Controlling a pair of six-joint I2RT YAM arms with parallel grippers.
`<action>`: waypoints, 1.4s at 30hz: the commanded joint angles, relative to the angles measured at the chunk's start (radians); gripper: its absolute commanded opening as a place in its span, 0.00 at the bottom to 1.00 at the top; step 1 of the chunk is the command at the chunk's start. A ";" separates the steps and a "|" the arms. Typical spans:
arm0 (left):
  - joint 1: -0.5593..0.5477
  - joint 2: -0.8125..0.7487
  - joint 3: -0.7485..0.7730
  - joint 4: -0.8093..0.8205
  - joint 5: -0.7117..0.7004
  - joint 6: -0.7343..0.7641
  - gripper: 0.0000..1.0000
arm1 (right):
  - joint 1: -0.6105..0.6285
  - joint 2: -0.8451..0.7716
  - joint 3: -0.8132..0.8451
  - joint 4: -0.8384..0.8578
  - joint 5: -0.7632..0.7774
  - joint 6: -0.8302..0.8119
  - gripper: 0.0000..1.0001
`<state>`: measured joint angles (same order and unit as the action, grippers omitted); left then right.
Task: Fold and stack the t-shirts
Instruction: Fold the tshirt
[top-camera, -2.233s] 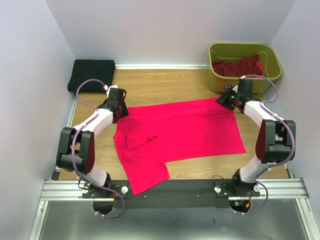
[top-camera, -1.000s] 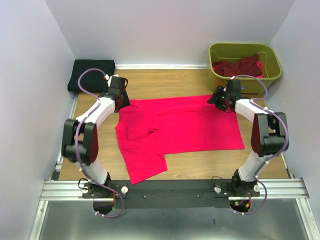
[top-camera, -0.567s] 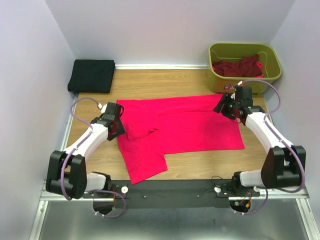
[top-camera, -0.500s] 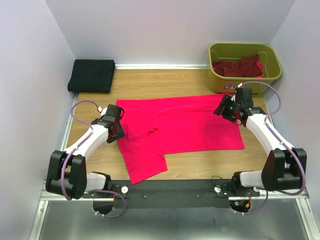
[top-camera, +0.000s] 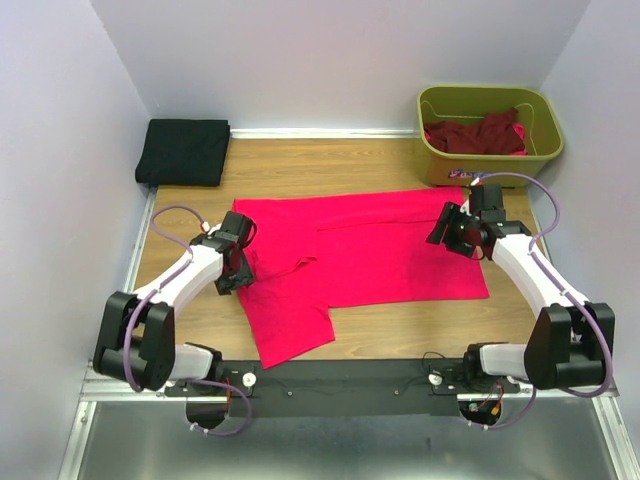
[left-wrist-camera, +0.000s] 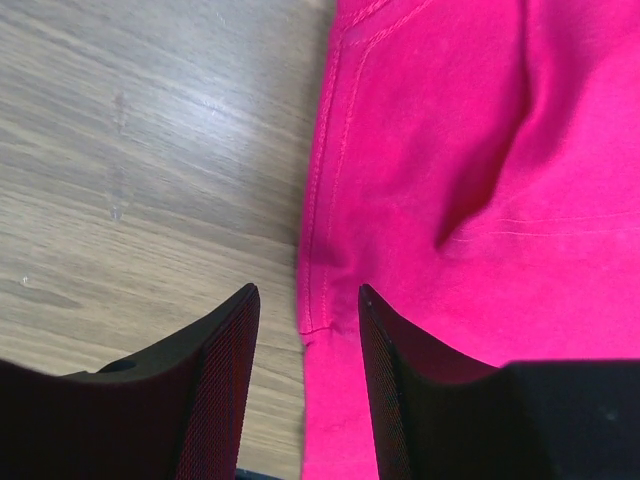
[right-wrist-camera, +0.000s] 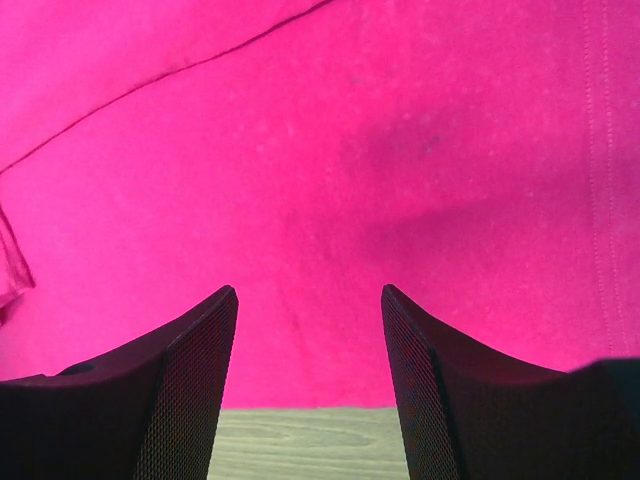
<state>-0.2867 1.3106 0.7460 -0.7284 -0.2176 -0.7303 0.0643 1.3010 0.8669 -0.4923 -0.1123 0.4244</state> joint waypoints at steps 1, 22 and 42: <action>-0.006 0.071 0.035 -0.029 0.018 -0.027 0.52 | -0.001 -0.032 -0.014 -0.022 -0.038 -0.021 0.67; -0.069 0.207 0.062 -0.069 -0.014 -0.078 0.22 | 0.003 -0.054 -0.022 -0.022 0.005 -0.019 0.67; -0.069 0.153 0.047 -0.052 0.021 -0.023 0.00 | -0.060 -0.071 -0.049 -0.164 0.299 0.073 0.77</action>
<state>-0.3492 1.4887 0.8127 -0.7685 -0.2062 -0.7765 0.0460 1.2480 0.8402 -0.5827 0.0708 0.4465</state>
